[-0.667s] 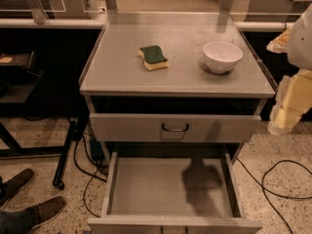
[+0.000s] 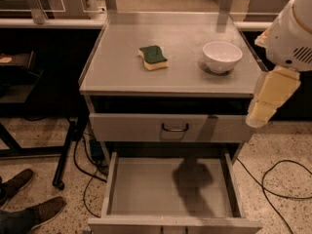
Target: Place sponge into middle drawer
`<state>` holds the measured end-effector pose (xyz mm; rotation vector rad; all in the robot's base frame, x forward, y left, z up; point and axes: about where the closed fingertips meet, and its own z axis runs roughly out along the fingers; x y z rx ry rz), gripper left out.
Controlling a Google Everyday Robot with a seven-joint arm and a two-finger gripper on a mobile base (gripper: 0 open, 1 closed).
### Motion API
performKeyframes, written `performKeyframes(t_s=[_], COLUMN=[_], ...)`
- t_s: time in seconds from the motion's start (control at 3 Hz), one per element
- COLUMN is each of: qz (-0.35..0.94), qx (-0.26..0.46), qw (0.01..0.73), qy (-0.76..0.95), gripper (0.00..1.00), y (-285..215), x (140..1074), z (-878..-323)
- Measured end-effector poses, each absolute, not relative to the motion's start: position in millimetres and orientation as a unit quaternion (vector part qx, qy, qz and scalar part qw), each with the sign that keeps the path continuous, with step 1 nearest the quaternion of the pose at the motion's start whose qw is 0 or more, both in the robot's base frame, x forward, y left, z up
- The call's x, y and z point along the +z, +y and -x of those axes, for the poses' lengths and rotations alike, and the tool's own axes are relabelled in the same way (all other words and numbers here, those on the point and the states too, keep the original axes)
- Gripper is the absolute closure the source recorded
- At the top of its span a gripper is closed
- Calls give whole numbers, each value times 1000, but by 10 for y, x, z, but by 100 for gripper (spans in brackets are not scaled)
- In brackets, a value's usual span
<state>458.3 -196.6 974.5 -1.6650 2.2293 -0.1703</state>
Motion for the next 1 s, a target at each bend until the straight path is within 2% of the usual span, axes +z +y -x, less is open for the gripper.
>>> performKeyframes(t_s=[0.33, 1.0], qz=[559, 539], qx=[-88, -108], qw=[184, 188], qy=[804, 814], gripper=[0, 0], y=[-1746, -1667], x=[9751, 9784], z=[-5036, -5228])
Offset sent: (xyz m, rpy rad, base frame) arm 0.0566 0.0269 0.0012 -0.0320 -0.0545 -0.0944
